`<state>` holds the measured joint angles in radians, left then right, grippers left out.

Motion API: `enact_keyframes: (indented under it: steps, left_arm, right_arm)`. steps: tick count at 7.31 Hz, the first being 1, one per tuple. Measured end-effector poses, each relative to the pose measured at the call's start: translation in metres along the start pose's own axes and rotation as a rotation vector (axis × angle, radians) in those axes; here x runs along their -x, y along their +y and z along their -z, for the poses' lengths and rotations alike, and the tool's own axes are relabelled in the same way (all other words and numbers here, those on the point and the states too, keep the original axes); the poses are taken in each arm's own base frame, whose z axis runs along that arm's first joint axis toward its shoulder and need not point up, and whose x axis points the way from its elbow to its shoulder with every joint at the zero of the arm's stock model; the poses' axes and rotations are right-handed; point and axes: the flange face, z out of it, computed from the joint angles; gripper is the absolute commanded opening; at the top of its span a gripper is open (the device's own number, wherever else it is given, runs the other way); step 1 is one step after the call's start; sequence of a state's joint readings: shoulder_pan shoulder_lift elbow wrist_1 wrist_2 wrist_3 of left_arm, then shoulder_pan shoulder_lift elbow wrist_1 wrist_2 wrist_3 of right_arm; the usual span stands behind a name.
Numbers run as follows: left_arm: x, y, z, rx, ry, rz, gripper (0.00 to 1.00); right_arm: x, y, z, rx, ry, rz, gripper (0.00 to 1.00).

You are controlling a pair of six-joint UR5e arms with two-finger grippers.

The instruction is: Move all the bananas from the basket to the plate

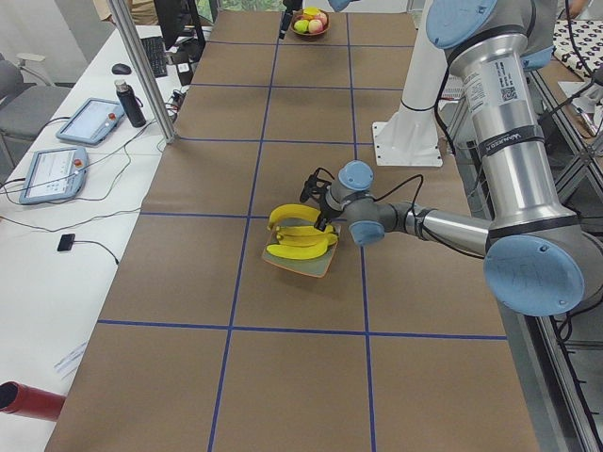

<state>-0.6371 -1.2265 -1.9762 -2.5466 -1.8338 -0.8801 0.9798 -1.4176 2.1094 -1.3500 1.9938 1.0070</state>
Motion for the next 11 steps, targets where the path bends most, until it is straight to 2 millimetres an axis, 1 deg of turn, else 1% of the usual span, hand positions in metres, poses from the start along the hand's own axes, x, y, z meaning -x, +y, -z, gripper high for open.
enact_keyframes:
  steps: [2, 4, 5, 6, 7, 8, 9, 10, 11]
  left_arm:
    - [0.002, -0.001, -0.002, -0.016, -0.017, -0.005, 1.0]
    - [-0.002, -0.006, 0.0, -0.035, -0.016, -0.006, 1.0]
    - [-0.003, -0.009, 0.004, -0.036, -0.008, -0.003, 1.0]
    - [0.004, -0.013, 0.011, -0.02, -0.012, 0.013, 1.0]
    - [0.022, -0.025, 0.024, 0.0, -0.031, 0.013, 1.0]
    - [0.049, -0.039, 0.045, 0.019, -0.056, -0.025, 1.0]
    - [0.083, -0.05, 0.069, 0.046, -0.089, -0.066, 1.0]
    - [0.122, -0.057, 0.096, 0.089, -0.122, -0.103, 1.0]
    - [0.155, -0.062, 0.121, 0.137, -0.149, -0.128, 1.0]
  right_arm:
    - [-0.002, -0.001, 0.001, -0.001, 0.0, 0.002, 1.0]
    - [-0.006, -0.001, 0.002, -0.002, 0.004, 0.005, 1.0]
    - [-0.017, -0.002, 0.002, 0.005, 0.014, 0.02, 1.0]
    - [-0.037, -0.004, 0.006, 0.02, 0.025, 0.046, 1.0]
    - [-0.064, -0.006, 0.011, 0.036, 0.04, 0.078, 1.0]
    - [-0.097, -0.005, 0.016, 0.051, 0.068, 0.114, 1.0]
    - [-0.131, -0.001, 0.019, 0.067, 0.103, 0.154, 1.0]
    - [-0.169, 0.005, 0.022, 0.09, 0.137, 0.185, 1.0]
    - [-0.204, 0.008, 0.026, 0.124, 0.142, 0.204, 1.0]
